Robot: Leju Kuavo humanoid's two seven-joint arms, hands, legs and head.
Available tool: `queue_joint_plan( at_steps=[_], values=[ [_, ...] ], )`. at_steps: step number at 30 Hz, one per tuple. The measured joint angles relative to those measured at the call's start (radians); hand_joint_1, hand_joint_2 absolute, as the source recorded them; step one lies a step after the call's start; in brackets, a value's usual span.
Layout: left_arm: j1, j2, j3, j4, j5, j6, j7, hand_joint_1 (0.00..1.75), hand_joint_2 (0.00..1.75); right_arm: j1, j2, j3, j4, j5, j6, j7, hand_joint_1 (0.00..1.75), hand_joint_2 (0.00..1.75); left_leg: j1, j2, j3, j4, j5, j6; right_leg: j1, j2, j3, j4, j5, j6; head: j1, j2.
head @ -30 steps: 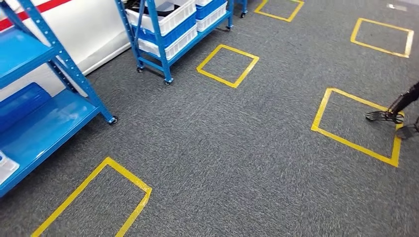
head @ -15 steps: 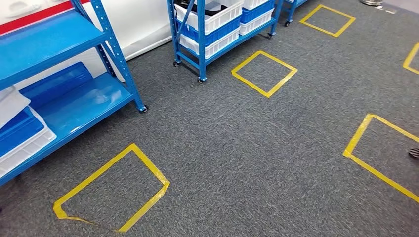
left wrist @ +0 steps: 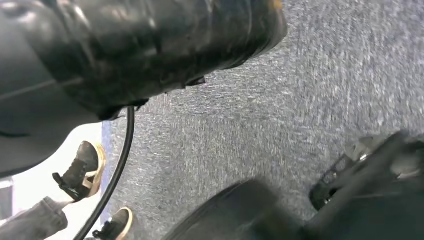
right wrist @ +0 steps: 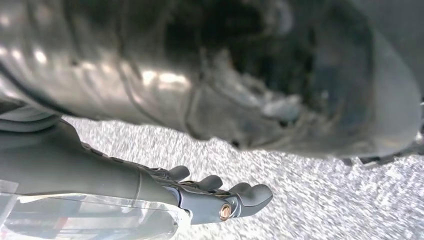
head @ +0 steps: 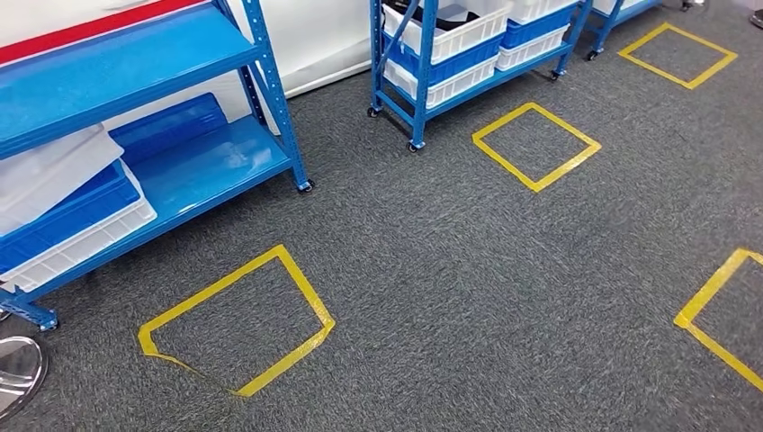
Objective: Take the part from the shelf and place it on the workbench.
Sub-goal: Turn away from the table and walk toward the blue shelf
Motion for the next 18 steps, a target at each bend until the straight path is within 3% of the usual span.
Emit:
queue_joint_plan(
  at_steps=[1,3,4,6,7,9,10,11,12,14,16,18],
  values=[
    [-0.001,0.0,0.0,0.0,0.0,0.0,0.0,0.0,0.0,-0.001,0.0,0.0,0.0,0.0,0.0,0.0,0.0,0.0,-0.004,0.003,0.005,-0.011,-0.003,0.008,0.002,-0.009,0.004,-0.002,-0.003,0.006,0.0,0.0],
    [0.001,0.0,0.0,0.0,0.0,0.0,0.002,0.0,0.0,-0.004,0.0,0.0,-0.001,-0.001,0.0,0.0,0.0,0.0,-0.003,-0.022,0.007,-0.015,-0.001,0.022,0.004,-0.024,0.012,-0.005,-0.008,0.017,0.001,0.0],
    [0.003,0.0,0.0,0.0,0.0,0.0,0.004,0.0,0.0,-0.006,0.0,0.0,-0.001,-0.002,0.0,0.001,0.0,0.0,-0.001,-0.032,0.01,-0.021,0.001,0.028,0.002,-0.014,0.014,0.0,-0.015,0.023,0.002,0.0],
    [0.003,0.0,0.0,0.0,0.0,-0.001,0.006,0.0,0.0,-0.007,0.0,0.0,-0.002,-0.005,0.0,0.002,0.0,0.0,0.005,-0.053,0.017,-0.03,0.005,0.041,-0.003,0.038,-0.01,0.06,-0.055,0.031,0.008,0.0],
    [0.002,-0.001,0.0,0.0,0.0,-0.001,0.006,0.0,0.0,-0.005,0.0,0.0,-0.002,-0.008,0.0,0.003,0.0,0.0,0.004,-0.065,0.017,-0.031,0.005,0.045,-0.004,0.067,-0.039,0.12,-0.085,0.033,0.012,0.0],
    [-0.001,-0.002,0.0,0.0,0.001,-0.001,0.006,0.0,0.0,-0.001,0.0,0.0,-0.001,-0.013,0.0,0.004,0.0,0.0,0.003,-0.092,0.017,-0.031,0.004,0.05,-0.005,0.09,-0.105,0.241,-0.128,0.035,0.015,0.0],
    [0.0,-0.002,0.0,0.0,0.001,-0.001,0.006,0.0,0.0,0.002,0.0,0.0,-0.001,-0.014,0.0,0.004,0.0,0.0,0.003,-0.108,0.017,-0.03,0.003,0.051,-0.005,0.094,-0.124,0.267,-0.124,0.036,0.015,0.0],
    [0.001,-0.002,0.0,0.0,0.002,0.0,0.007,0.0,0.0,0.003,0.0,0.0,-0.001,-0.015,0.0,0.004,0.0,0.0,0.003,-0.124,0.019,-0.028,0.002,0.05,-0.006,0.096,-0.124,0.254,-0.1,0.035,0.015,0.0],
    [0.002,-0.001,0.0,0.0,0.003,0.0,0.007,0.0,0.0,0.003,0.0,0.0,-0.001,-0.015,0.0,0.004,0.0,0.0,0.003,-0.14,0.02,-0.026,0.001,0.048,-0.007,0.102,-0.109,0.207,-0.062,0.034,0.015,0.0],
    [0.002,-0.002,0.0,0.0,0.006,0.0,0.008,0.0,0.0,0.004,-0.001,0.0,-0.001,-0.016,0.0,0.004,0.0,0.0,0.003,-0.168,0.018,-0.019,-0.003,0.042,-0.012,0.15,-0.062,0.079,0.005,0.029,0.015,0.0],
    [0.001,-0.002,0.0,0.0,0.008,-0.001,0.008,0.0,0.0,0.003,-0.002,0.0,0.0,-0.016,0.0,0.004,0.0,0.0,0.005,-0.193,0.01,-0.013,-0.004,0.03,-0.012,0.19,-0.039,0.017,0.022,0.024,0.015,0.0],
    [0.003,-0.001,0.0,0.0,0.009,-0.001,0.008,0.0,0.0,0.001,-0.002,0.0,0.0,-0.016,0.0,0.004,0.0,0.0,0.008,-0.214,0.004,-0.015,0.0,0.016,-0.011,0.177,-0.034,0.01,0.021,0.017,0.015,0.0]
  ],
)
